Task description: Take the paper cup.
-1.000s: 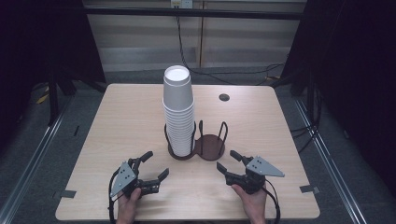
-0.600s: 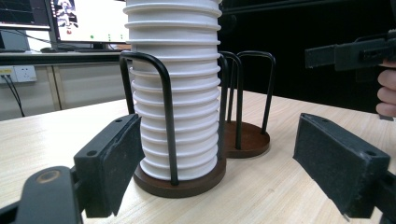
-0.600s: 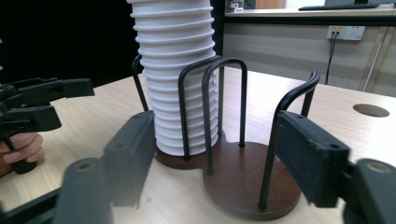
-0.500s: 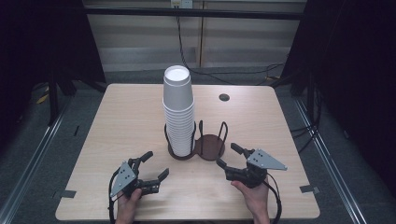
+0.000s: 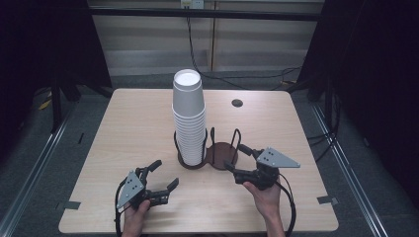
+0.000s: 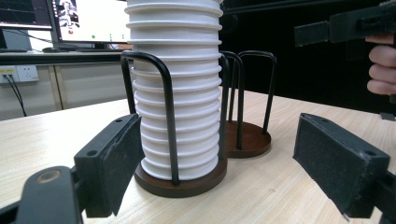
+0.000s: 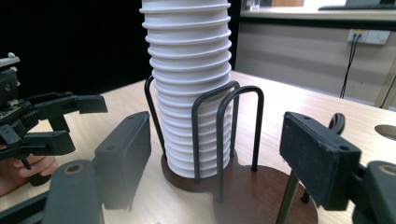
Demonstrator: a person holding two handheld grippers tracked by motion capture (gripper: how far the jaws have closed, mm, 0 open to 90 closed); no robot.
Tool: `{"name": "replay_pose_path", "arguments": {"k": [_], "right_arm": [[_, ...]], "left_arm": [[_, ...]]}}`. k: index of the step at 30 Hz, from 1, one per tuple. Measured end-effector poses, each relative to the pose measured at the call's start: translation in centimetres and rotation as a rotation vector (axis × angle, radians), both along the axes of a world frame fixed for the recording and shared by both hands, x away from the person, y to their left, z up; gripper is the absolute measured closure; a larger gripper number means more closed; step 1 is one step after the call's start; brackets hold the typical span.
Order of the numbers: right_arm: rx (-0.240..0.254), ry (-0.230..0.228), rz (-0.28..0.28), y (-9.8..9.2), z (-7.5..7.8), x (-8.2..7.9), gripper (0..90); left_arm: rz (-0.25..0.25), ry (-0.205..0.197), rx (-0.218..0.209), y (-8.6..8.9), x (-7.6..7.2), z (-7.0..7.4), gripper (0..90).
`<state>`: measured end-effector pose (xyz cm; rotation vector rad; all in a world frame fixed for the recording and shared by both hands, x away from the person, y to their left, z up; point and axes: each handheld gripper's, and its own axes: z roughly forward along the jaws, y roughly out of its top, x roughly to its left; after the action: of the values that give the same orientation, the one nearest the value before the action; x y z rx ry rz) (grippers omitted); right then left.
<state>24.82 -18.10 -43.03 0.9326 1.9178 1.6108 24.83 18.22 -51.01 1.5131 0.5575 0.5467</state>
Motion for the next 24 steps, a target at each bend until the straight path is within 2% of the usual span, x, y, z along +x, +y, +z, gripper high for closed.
{"name": "replay_pose_path", "arguments": {"k": [2,4,15,17,24], "right_arm": [[-0.022,0.008,0.006,0.2,0.6,0.2,24.8],[-0.019,0.018,0.011,0.4,1.1,0.4,28.9],[-0.043,0.039,0.065,1.2,2.6,1.5,30.2],[-0.030,0.047,0.070,1.2,2.9,1.6,30.4],[-0.042,0.052,0.128,1.5,4.4,2.4,30.7]], "left_arm": [[0.000,0.000,0.000,0.0,0.0,0.0,15.6],[0.000,0.000,0.000,0.0,0.0,0.0,15.6],[0.006,0.001,-0.002,0.0,0.0,0.0,15.6],[0.005,0.000,-0.002,0.0,0.0,0.0,15.5],[0.002,0.000,-0.003,0.0,0.0,0.0,15.5]]}}
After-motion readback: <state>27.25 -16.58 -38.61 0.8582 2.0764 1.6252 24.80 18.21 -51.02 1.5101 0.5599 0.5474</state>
